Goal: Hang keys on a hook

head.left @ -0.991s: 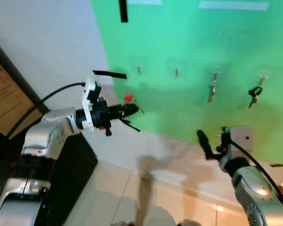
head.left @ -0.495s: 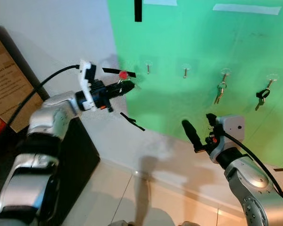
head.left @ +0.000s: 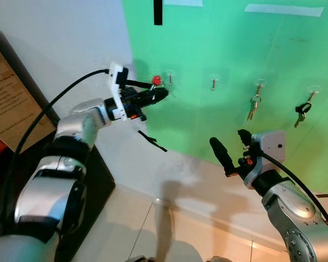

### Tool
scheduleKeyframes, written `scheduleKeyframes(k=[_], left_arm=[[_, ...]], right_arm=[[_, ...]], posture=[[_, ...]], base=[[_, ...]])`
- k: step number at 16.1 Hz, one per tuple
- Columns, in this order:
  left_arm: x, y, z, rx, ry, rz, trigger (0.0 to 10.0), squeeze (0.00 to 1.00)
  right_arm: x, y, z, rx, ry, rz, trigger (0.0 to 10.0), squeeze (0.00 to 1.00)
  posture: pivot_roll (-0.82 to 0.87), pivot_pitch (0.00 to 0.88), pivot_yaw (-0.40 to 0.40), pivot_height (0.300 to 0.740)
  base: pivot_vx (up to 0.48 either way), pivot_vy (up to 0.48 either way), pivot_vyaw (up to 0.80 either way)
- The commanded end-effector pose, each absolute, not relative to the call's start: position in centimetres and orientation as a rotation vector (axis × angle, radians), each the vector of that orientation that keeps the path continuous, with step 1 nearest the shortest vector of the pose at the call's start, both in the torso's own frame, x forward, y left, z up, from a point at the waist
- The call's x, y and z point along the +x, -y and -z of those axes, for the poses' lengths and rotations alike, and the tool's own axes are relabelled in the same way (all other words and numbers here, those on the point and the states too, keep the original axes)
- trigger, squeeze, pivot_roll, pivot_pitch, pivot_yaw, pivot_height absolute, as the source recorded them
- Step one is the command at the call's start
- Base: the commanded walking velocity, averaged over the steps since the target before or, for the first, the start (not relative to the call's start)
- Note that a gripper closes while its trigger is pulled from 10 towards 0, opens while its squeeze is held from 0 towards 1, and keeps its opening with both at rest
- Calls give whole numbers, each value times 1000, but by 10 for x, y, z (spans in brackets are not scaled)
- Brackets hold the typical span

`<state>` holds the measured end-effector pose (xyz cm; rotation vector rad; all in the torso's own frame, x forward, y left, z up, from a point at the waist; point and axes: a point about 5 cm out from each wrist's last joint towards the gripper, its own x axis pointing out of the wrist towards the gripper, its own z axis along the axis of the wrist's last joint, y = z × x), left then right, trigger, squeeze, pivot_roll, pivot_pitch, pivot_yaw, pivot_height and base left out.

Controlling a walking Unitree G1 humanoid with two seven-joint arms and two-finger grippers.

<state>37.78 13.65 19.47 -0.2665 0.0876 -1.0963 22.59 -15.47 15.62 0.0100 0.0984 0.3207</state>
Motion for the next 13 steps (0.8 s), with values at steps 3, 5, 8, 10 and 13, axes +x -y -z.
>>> scheduleKeyframes(k=[3, 5, 8, 10, 13], left_arm=[[387, -139, -189, -218, -139, 956, 10000, 0], [390, -144, -184, -218, -160, 876, 10000, 0], [390, -146, -176, -184, -214, 840, 10000, 0], [389, -144, -176, -179, -203, 867, 10000, 0], [385, -138, -182, -229, -178, 995, 10000, 0]], right_arm=[[223, 153, -160, 15, -97, -326, 10000, 0], [223, 151, -159, 16, -99, -324, 10000, 0], [225, 151, -160, 16, -98, -320, 10000, 0], [226, 152, -159, 19, -98, -316, 10000, 0], [226, 151, -159, 24, -95, -316, 10000, 0]], posture=[[-187, 0, 123, 740], [-186, 0, 125, 740], [-178, 0, 124, 740], [-176, 0, 126, 740], [-179, 0, 133, 740]], base=[[0, 0, 0], [0, 0, 0], [0, 0, 0], [0, 0, 0], [0, 0, 0]])
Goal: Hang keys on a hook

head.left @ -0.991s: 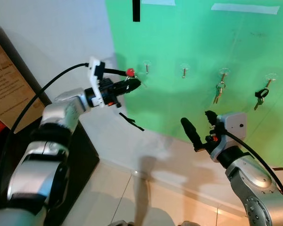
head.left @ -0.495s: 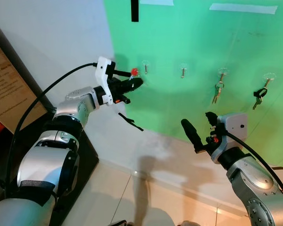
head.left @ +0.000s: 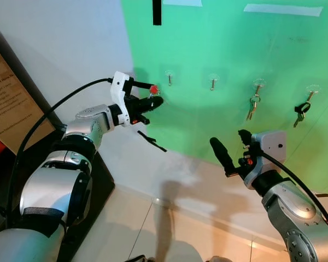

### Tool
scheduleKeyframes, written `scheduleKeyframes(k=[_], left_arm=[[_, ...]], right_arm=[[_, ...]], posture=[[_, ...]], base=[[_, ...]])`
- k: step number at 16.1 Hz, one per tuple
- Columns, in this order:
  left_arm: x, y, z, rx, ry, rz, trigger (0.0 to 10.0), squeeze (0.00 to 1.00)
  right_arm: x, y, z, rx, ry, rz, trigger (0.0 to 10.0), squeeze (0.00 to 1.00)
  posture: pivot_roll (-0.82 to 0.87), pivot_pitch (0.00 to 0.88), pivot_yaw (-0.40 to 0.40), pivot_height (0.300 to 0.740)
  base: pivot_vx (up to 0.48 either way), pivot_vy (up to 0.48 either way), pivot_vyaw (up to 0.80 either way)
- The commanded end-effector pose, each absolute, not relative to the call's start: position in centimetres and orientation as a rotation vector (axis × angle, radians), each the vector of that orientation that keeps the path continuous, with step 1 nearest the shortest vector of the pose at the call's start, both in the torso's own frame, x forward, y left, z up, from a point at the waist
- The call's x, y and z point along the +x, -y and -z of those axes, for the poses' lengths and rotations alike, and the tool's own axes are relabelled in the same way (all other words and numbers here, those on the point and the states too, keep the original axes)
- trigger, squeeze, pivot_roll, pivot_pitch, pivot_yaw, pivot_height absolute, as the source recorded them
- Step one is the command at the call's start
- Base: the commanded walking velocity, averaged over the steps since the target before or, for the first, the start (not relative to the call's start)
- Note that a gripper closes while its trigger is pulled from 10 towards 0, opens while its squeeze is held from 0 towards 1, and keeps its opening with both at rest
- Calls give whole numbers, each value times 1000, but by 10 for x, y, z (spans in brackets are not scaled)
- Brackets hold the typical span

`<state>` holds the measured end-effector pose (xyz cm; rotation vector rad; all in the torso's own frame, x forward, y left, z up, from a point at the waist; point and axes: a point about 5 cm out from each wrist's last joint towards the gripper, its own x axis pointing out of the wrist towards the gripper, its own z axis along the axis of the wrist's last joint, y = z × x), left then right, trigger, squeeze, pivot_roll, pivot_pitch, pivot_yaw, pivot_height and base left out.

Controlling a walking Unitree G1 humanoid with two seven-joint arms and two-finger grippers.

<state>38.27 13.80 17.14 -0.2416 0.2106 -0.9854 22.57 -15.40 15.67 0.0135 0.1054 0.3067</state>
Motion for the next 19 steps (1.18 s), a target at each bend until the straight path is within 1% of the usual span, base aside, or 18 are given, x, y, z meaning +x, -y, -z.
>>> scheduleKeyframes(k=[1, 2, 5, 11, 14, 15, 19], left_arm=[[382, -135, -182, -247, -189, 1075, 10000, 0], [380, -134, -182, -255, -200, 1111, 10000, 0], [382, -130, -186, -265, -182, 1109, 10000, 0], [392, -127, -200, -297, -111, 999, 10000, 0], [395, -128, -188, -247, -195, 883, 10000, 0], [395, -129, -185, -254, -211, 859, 10000, 0], [393, -127, -178, -239, -255, 882, 10000, 0]], right_arm=[[225, 150, -159, 26, -93, -319, 10000, 0], [225, 149, -160, 30, -88, -326, 10000, 0], [222, 145, -163, 36, -76, -376, 10000, 0], [220, 145, -162, 37, -85, -376, 10000, 0], [219, 145, -162, 40, -88, -368, 10000, 0], [219, 145, -161, 42, -89, -362, 10000, 0], [220, 146, -162, 46, -88, -350, 10000, 0]], posture=[[-181, 0, 135, 740], [-184, 0, 137, 740], [-189, 0, 136, 740], [-193, 0, 130, 740], [-199, 0, 138, 740], [-203, 0, 146, 740], [-205, 0, 149, 740]], base=[[0, 0, 0], [0, 0, 0], [0, 0, 0], [0, 0, 0], [0, 0, 0], [0, 0, 0], [0, 0, 0]])
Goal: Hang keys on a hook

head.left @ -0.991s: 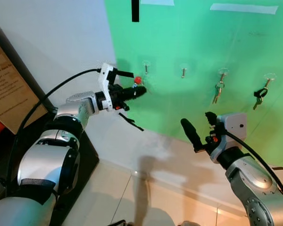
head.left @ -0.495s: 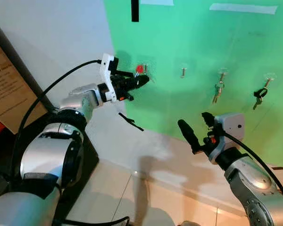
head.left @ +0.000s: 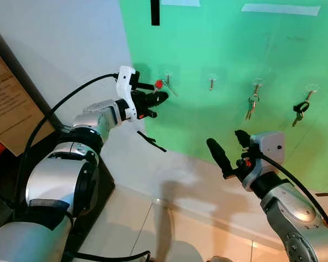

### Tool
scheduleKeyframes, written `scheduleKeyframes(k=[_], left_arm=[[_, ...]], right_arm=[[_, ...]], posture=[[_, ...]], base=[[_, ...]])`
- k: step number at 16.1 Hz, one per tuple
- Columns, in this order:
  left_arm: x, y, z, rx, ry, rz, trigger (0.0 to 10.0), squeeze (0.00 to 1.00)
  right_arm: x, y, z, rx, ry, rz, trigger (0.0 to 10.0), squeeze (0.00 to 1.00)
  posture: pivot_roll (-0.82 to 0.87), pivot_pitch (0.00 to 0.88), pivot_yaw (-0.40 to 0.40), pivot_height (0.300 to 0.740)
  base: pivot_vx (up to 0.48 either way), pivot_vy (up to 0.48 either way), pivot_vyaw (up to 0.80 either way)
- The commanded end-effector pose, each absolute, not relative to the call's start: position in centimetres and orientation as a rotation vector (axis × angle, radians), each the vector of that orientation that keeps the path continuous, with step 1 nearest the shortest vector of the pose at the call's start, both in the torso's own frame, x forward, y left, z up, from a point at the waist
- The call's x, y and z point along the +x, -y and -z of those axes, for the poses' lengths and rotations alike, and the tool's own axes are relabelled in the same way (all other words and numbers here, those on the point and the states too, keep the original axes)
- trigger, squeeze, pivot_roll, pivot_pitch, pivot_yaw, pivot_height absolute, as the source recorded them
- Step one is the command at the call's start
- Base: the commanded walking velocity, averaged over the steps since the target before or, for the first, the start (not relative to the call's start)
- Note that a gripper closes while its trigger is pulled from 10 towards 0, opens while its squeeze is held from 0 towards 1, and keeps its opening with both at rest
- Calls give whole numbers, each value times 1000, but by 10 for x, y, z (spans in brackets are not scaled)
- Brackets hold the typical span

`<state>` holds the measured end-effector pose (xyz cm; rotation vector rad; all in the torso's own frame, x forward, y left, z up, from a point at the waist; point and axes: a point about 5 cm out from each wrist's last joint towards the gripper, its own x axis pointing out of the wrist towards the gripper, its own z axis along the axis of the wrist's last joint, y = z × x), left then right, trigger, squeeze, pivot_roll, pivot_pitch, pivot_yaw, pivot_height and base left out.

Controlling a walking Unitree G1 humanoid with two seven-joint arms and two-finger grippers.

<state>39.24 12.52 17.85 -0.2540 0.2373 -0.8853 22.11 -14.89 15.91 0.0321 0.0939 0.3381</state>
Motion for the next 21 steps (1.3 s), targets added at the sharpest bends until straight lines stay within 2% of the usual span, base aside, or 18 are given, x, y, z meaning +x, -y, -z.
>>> scheduleKeyframes(k=[1, 9, 12, 16, 18, 21], left_arm=[[392, -126, -176, -233, -265, 887, 10000, 0], [385, -136, -164, -137, -319, 929, 10000, 0], [386, -140, -163, -16, -269, 906, 10000, 0], [389, -140, -163, 262, -220, 827, 10000, 0], [392, -139, -168, 257, -159, 770, 10000, 0], [391, -138, -165, 252, -159, 775, 10000, 0]], right_arm=[[221, 146, -162, 46, -88, -348, 10000, 0], [226, 145, -162, 41, -85, -343, 10000, 0], [227, 146, -162, 39, -80, -335, 10000, 0], [229, 145, -162, 38, -78, -328, 10000, 0], [229, 145, -162, 36, -76, -326, 10000, 0], [230, 146, -162, 35, -74, -321, 10000, 0]], posture=[[-204, 0, 149, 740], [-186, 0, 140, 740], [-183, 0, 140, 740], [-178, 0, 139, 740], [-181, 0, 142, 740], [-181, 0, 145, 740]], base=[[0, 0, 0], [0, 0, 0], [0, 0, 0], [0, 0, 0], [0, 0, 0], [0, 0, 0]])
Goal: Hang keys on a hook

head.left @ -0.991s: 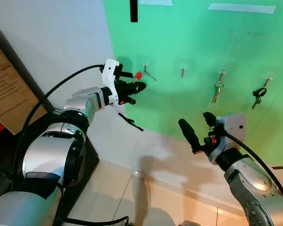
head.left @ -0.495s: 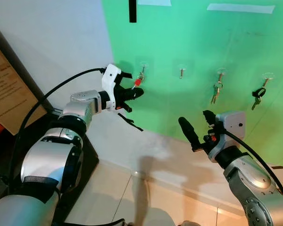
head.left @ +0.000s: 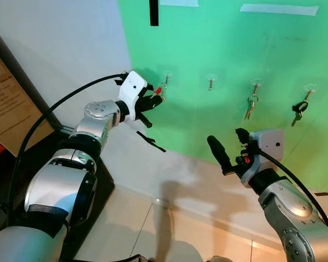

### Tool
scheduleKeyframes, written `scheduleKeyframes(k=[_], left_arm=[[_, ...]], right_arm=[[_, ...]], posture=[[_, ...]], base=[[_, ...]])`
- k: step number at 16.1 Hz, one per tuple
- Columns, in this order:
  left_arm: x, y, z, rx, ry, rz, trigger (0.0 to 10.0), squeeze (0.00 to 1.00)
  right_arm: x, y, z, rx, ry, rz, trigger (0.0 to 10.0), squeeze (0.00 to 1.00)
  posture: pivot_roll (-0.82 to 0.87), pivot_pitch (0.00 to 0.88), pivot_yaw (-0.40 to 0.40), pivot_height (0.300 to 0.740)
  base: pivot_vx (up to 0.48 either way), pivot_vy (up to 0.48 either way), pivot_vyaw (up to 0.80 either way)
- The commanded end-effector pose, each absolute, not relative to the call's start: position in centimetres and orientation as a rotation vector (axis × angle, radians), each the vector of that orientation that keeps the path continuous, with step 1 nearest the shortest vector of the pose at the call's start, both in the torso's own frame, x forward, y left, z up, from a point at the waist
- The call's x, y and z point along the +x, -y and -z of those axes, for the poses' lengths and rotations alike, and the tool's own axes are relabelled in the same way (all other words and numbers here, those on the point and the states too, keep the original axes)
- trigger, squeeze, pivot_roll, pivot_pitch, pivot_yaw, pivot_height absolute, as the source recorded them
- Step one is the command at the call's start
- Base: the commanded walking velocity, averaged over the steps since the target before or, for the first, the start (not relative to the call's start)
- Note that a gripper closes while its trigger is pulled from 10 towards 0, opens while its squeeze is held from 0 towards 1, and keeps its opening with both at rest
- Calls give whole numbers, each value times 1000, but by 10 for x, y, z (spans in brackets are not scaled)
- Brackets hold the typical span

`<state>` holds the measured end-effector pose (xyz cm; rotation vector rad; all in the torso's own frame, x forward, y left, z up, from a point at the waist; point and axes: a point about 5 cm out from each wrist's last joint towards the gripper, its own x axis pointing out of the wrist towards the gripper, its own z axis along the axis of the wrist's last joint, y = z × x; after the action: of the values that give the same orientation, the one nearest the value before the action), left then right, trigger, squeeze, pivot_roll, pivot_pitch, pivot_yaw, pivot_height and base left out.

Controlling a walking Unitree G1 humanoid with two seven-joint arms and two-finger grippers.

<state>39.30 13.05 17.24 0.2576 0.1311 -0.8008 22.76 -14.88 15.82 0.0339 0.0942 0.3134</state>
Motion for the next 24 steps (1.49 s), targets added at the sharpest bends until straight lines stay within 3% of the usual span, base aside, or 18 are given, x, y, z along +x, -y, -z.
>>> scheduleKeyframes(k=[1, 3, 4, 5, 7, 14, 17, 18, 19, 20, 24], left_arm=[[391, -138, -163, 256, -161, 775, 10000, 0], [391, -140, -165, 177, -148, 768, 10000, 0], [391, -146, -174, -42, -129, 819, 10000, 0], [390, -150, -177, -125, -134, 862, 10000, 0], [386, -160, -178, -191, -159, 909, 10000, 0], [383, -166, -177, -199, -192, 943, 10000, 0], [382, -158, -171, -57, -214, 962, 10000, 0], [383, -156, -171, -34, -213, 957, 10000, 824], [383, -156, -171, -28, -212, 955, 10000, 824], [383, -156, -171, -25, -209, 951, 10000, 1000], [381, -161, -166, 43, -208, 942, 10000, 1000]], right_arm=[[230, 146, -162, 35, -74, -321, 10000, 0], [230, 145, -161, 36, -72, -320, 10000, 0], [230, 144, -161, 39, -71, -321, 10000, 0], [230, 143, -161, 40, -71, -323, 10000, 0], [231, 142, -161, 40, -69, -328, 10000, 0], [234, 140, -159, 42, -68, -338, 10000, 0], [234, 140, -159, 38, -65, -338, 10000, 0], [234, 140, -159, 34, -67, -340, 10000, 0], [234, 139, -159, 33, -67, -340, 10000, 0], [234, 139, -159, 32, -67, -340, 10000, 0], [235, 144, -156, 13, -84, -316, 10000, 0]], posture=[[-180, 0, 147, 740], [-180, 0, 148, 740], [-177, 0, 149, 740], [-173, 0, 146, 740], [-167, 0, 146, 740], [-149, 0, 142, 740], [-149, 0, 142, 740], [-149, 0, 142, 740], [-155, 0, 149, 740], [-155, 0, 149, 740], [-157, 0, 152, 740]], base=[[0, 0, 0], [0, 0, 0], [0, 0, 0], [0, 0, 0], [0, 0, 0], [0, 0, 0], [0, 0, 0], [0, 0, 0], [0, 0, 0], [0, 0, 0], [0, 0, 0]])
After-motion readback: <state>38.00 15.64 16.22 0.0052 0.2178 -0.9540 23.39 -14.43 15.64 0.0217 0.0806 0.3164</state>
